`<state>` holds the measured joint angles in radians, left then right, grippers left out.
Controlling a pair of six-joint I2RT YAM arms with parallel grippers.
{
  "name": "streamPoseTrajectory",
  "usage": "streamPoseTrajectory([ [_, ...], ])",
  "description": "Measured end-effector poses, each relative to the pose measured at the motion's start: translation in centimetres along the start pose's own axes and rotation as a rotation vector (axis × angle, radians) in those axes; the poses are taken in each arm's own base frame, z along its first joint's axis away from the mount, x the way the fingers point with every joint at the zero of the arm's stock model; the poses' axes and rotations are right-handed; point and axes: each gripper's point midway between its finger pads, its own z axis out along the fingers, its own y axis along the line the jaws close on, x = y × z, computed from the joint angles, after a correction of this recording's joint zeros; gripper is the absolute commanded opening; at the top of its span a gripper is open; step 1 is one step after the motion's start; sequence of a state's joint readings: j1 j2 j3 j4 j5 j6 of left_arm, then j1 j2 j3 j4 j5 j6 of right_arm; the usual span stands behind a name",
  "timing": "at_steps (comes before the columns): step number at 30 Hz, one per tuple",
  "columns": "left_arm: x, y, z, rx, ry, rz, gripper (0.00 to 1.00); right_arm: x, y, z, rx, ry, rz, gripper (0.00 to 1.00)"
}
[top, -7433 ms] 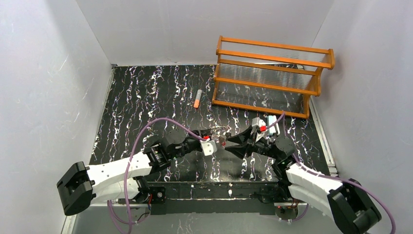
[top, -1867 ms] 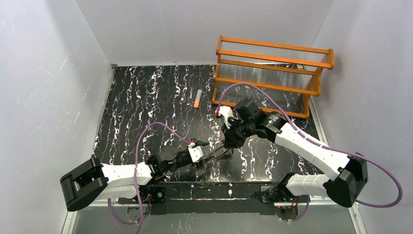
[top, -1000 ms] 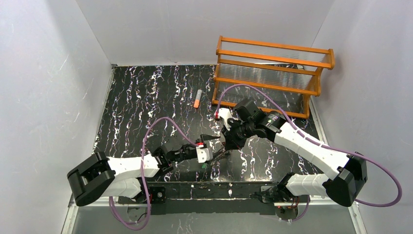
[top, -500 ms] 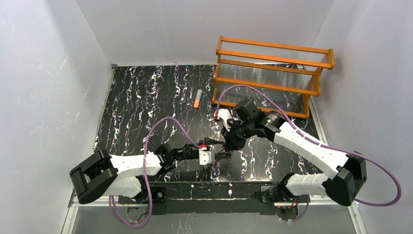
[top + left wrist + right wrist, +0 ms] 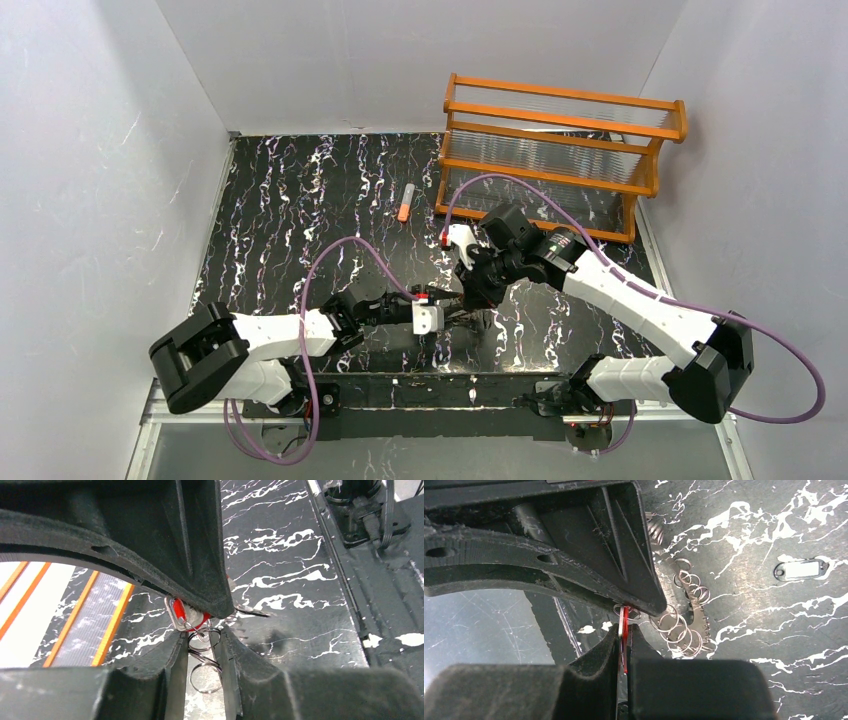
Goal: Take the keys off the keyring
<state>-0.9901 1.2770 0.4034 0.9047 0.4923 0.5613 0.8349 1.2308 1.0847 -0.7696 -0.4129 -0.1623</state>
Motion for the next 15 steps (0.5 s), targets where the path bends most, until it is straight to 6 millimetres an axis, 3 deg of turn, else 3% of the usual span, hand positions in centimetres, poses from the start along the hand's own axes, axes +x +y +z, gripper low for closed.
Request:
streamPoseTrajectory([
  [15, -0.48, 0.5, -0.24, -0.037, -0.002, -0.066, 0.02, 0.65, -0.19, -0.97, 0.047, -0.031, -0.059, 0.01],
])
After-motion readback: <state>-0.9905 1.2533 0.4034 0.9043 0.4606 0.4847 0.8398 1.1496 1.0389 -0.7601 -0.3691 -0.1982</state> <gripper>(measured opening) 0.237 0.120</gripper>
